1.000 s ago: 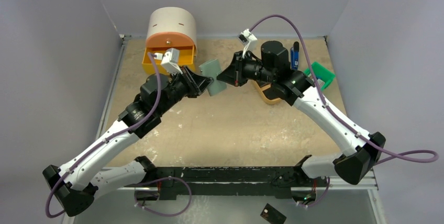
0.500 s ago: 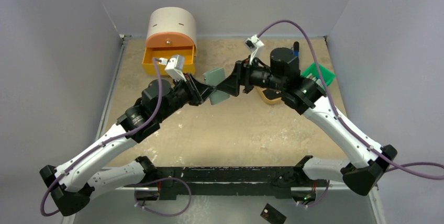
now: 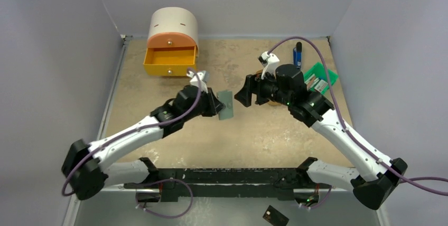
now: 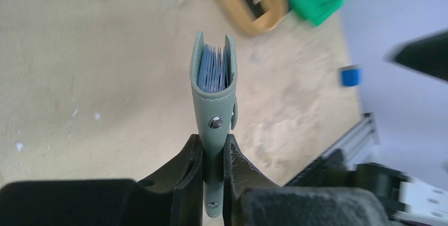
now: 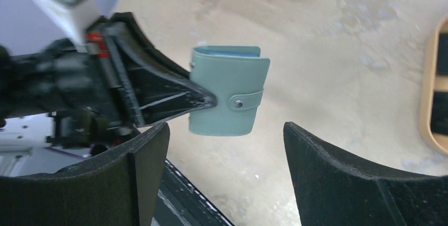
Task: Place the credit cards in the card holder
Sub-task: Place the card holder at the center of the board.
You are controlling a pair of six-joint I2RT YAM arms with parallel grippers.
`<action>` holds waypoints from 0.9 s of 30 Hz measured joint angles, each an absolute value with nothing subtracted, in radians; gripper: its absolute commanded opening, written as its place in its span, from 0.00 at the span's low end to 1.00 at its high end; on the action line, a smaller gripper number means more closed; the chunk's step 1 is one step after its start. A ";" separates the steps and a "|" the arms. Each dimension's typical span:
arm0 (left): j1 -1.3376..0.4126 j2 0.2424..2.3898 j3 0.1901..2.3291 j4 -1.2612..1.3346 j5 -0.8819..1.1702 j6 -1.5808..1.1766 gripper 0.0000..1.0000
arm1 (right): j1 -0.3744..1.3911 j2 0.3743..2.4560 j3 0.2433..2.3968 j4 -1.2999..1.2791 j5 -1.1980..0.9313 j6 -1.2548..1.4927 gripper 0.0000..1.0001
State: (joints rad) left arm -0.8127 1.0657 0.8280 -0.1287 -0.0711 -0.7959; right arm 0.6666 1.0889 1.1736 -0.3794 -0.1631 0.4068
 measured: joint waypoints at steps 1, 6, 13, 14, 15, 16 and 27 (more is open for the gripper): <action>-0.807 1.132 0.811 -0.116 -0.058 -0.801 0.00 | 0.667 1.085 1.150 -0.386 -0.141 0.406 0.81; -0.793 1.382 0.747 -0.091 -0.030 -0.812 0.00 | 0.666 1.066 1.070 -0.399 -0.080 0.406 0.80; -0.788 1.472 0.754 -0.061 -0.048 -0.836 0.30 | 0.666 1.032 1.026 -0.390 -0.060 0.407 0.80; -0.788 1.477 0.756 -0.063 -0.060 -0.838 0.37 | 0.666 1.029 1.024 -0.391 -0.059 0.407 0.81; -0.788 1.483 0.757 -0.070 -0.079 -0.842 0.43 | 0.666 1.026 1.023 -0.391 -0.054 0.407 0.80; -0.787 1.487 0.757 -0.082 -0.099 -0.844 0.48 | 0.666 1.023 1.023 -0.391 -0.049 0.406 0.80; -0.785 1.312 0.763 -0.356 -0.358 -0.856 0.77 | 0.666 1.016 1.023 -0.390 -0.013 0.397 0.84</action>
